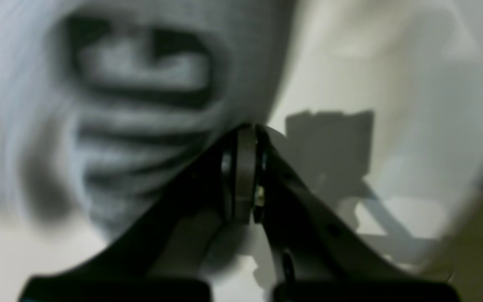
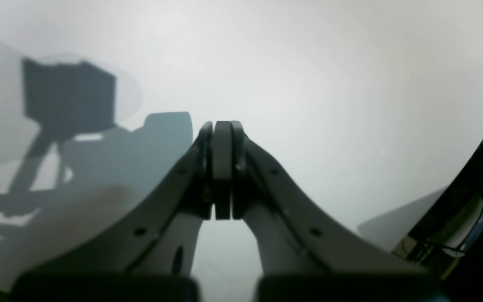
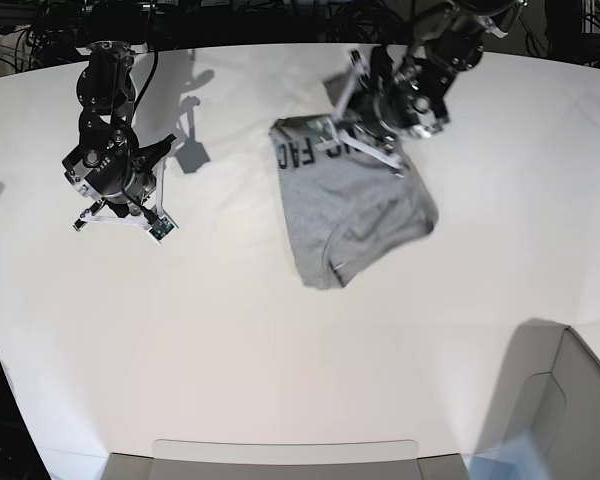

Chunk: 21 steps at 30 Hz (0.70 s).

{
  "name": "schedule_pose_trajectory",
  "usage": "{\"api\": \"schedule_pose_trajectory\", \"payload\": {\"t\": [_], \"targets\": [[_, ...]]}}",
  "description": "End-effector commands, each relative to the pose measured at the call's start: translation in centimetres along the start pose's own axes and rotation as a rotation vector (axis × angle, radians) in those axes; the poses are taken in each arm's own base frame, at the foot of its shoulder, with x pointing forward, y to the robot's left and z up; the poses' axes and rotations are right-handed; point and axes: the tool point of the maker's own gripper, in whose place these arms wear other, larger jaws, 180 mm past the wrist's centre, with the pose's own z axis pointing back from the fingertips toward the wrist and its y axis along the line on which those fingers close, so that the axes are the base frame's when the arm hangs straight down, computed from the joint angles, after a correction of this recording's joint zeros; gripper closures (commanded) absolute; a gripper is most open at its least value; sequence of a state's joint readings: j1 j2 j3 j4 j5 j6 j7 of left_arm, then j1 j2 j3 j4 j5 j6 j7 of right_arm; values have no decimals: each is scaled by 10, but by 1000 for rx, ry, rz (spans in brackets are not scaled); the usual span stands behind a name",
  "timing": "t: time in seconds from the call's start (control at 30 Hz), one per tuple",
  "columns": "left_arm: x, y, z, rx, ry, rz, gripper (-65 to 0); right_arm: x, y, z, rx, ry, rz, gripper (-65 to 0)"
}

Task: Fold the T-shirt properly
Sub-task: 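Drag the folded shirt with the left gripper away from the right gripper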

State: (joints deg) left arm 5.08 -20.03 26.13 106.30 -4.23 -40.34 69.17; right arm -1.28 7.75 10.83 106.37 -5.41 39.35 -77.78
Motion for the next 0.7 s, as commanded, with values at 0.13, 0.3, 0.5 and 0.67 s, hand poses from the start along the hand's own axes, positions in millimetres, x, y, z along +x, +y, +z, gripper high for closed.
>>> {"api": "schedule_pose_trajectory", "payload": {"t": [0.13, 0.3, 0.5, 0.67], "targets": [[-2, 45, 28, 140, -34, 65, 0, 1, -7, 5, -23, -13, 13, 0], [-1, 50, 47, 189, -90, 106, 0, 1, -7, 5, -23, -11, 13, 0], [41, 74, 63, 263, -364, 351, 0, -4, -2, 3, -12, -1, 15, 0], [91, 83, 62, 245, -567, 460, 0, -5, 2, 2, -3, 2, 16, 0]]}}
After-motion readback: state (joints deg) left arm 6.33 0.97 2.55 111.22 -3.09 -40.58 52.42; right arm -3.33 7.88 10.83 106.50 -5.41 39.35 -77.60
